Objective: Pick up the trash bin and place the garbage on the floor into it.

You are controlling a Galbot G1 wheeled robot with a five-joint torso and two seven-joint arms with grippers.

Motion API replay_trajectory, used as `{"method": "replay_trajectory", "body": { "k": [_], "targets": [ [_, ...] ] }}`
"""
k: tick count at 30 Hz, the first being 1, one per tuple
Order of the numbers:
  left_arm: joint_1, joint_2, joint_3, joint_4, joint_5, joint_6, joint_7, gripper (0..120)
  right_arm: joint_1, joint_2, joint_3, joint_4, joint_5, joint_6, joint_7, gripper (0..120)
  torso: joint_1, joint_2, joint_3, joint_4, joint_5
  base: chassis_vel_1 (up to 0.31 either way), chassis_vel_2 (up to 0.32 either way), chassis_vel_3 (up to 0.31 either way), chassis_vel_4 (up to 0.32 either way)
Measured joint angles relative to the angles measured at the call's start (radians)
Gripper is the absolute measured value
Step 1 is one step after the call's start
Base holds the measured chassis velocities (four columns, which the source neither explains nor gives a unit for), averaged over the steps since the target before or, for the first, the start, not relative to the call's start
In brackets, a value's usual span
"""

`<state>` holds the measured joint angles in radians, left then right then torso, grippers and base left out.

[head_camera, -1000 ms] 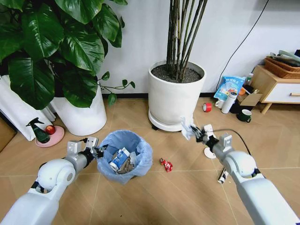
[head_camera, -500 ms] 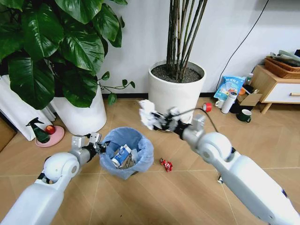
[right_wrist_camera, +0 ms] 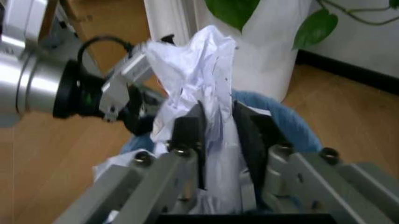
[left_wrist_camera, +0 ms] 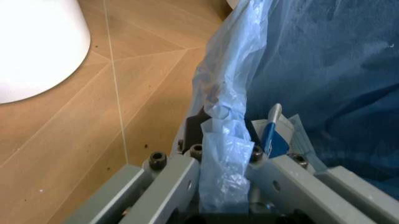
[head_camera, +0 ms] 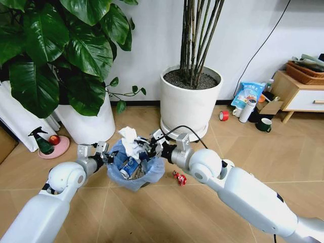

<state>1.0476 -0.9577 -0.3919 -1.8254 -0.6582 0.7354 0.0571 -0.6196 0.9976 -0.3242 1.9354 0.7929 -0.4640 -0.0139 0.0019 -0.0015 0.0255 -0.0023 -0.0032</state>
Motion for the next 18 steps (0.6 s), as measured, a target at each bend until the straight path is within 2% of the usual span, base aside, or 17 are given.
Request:
{"method": "replay_trajectory", "body": {
  "k": [2,5,6,9,10,13,15,18],
  "targets": [
    [0.0,0.0,0.0,0.0,0.0,0.0,0.0,0,-0.001,-0.002,-0.003,-0.001,0.0,-0.003,0.0,25,0.0,0.0,0.0,0.0,0.0,0.0,0.0,0.0,0.0],
    [-0.002,0.0,0.0,0.0,0.0,0.0,0.0,0,-0.007,-0.001,-0.007,-0.004,0.001,-0.021,0.0,39,0.0,0.0,0.0,-0.0001,0.0001,0.0,0.0,0.0,0.0],
    [-0.002,0.0,0.0,0.0,0.0,0.0,0.0,0,-0.007,-0.001,-0.007,-0.004,0.001,-0.021,0.0,39,0.0,0.0,0.0,-0.0001,0.0001,0.0,0.0,0.0,0.0],
    [-0.001,0.002,-0.003,-0.002,0.0,0.0,0.0,0,-0.009,0.007,-0.006,-0.006,0.001,-0.021,0.0,53,0.0,0.0,0.0,0.0,0.0001,0.0,0.0,0.0,0.0],
    [-0.001,0.002,-0.003,-0.002,0.0,0.0,0.0,0,-0.009,0.007,-0.006,-0.006,0.001,-0.021,0.0,53,0.0,0.0,0.0,0.0,0.0001,0.0,0.0,0.0,0.0],
    [0.0,0.002,-0.006,-0.004,0.001,0.0,0.0,0,-0.009,0.013,0.0,-0.008,-0.004,-0.01,0.001,69,0.0,0.0,0.0,0.0,0.0001,0.0,0.0,0.0,0.0],
    [0.001,0.0,-0.008,-0.004,0.001,0.0,-0.001,0,-0.009,0.018,0.009,-0.01,-0.008,-0.002,0.002,72,0.0,0.0,0.0,0.0,0.0001,0.0,0.0,0.0,0.0],
    [0.007,-0.003,-0.021,-0.005,0.001,0.0,-0.002,0,-0.015,0.033,0.065,-0.017,-0.004,0.005,0.041,88,0.0,0.0,0.0,0.0002,0.0001,0.0,0.0,0.0,0.0]
  ]
}}
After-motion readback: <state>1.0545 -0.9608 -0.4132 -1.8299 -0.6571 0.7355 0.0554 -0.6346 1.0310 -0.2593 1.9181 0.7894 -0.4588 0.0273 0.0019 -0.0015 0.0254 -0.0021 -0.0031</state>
